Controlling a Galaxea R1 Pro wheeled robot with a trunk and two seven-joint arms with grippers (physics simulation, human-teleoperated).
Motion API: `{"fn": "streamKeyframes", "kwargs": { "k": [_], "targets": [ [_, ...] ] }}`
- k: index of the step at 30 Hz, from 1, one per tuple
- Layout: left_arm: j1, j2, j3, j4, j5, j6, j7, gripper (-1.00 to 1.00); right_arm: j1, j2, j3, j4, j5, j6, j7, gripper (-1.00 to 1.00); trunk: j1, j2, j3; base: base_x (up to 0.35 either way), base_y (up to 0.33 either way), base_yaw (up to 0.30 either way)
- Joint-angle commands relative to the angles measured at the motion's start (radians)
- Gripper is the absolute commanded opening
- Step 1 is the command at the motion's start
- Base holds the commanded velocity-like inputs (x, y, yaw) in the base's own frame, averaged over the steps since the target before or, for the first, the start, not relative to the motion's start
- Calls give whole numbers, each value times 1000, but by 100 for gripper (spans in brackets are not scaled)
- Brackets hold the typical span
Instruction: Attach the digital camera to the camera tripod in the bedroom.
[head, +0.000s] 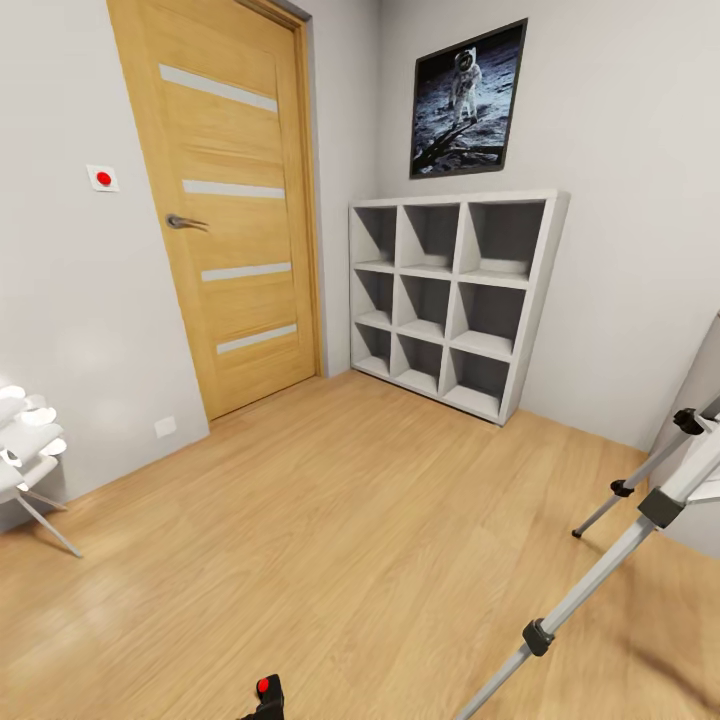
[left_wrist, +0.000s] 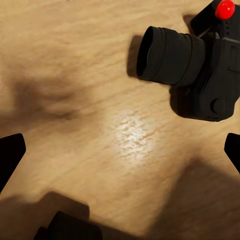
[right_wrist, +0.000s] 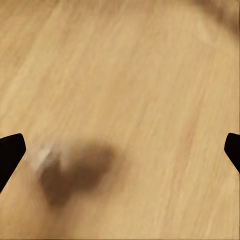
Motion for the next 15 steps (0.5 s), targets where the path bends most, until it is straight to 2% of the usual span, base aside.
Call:
{"fn": "streamKeyframes", "kwargs": {
  "k": [1,9,15],
  "targets": [
    [0,1,1,-4,10,6,1,100,-6,1,-3,-5,1,-4,0,100,0,0,-1,0,0,0],
    [0,3,1,-29,10,6,0,100,-52,1,-2,-50,2,-4,0,100,0,0,-1,0,0,0],
    [0,16,1,-62,6,15,-2,100,-54,1,-2,-82,2,-5,0,100,0,0,-1,0,0,0]
  ]
}}
